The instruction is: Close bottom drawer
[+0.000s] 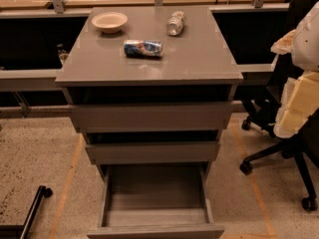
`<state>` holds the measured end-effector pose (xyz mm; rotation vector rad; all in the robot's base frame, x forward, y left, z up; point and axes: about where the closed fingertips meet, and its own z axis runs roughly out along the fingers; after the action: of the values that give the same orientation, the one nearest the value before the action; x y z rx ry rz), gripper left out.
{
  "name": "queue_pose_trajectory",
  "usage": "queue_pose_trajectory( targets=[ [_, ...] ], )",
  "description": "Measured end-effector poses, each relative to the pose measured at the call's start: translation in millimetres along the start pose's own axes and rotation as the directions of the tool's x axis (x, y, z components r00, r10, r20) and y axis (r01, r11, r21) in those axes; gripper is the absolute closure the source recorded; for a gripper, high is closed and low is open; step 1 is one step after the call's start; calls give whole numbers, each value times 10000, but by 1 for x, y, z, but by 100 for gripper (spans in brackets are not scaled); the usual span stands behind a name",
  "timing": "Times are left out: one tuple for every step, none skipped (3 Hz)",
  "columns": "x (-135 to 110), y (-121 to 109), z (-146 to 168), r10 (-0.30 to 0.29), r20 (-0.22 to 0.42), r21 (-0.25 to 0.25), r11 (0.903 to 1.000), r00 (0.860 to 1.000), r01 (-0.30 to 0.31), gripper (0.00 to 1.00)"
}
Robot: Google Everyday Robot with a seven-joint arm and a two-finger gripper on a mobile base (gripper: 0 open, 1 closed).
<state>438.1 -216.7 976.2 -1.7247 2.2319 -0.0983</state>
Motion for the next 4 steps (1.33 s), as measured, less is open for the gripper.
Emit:
queue_pose_trajectory(
  targets=[
    [0, 0, 0, 0, 0, 0, 10000, 10000, 0, 0],
    [-1, 0, -1, -8, 22, 69, 10000, 10000, 8, 9],
    [-1, 0, 9, -283, 80, -139, 9995, 9996, 284, 32],
    [1, 4, 40, -816, 461, -667, 9942, 9956, 846, 56]
  ],
)
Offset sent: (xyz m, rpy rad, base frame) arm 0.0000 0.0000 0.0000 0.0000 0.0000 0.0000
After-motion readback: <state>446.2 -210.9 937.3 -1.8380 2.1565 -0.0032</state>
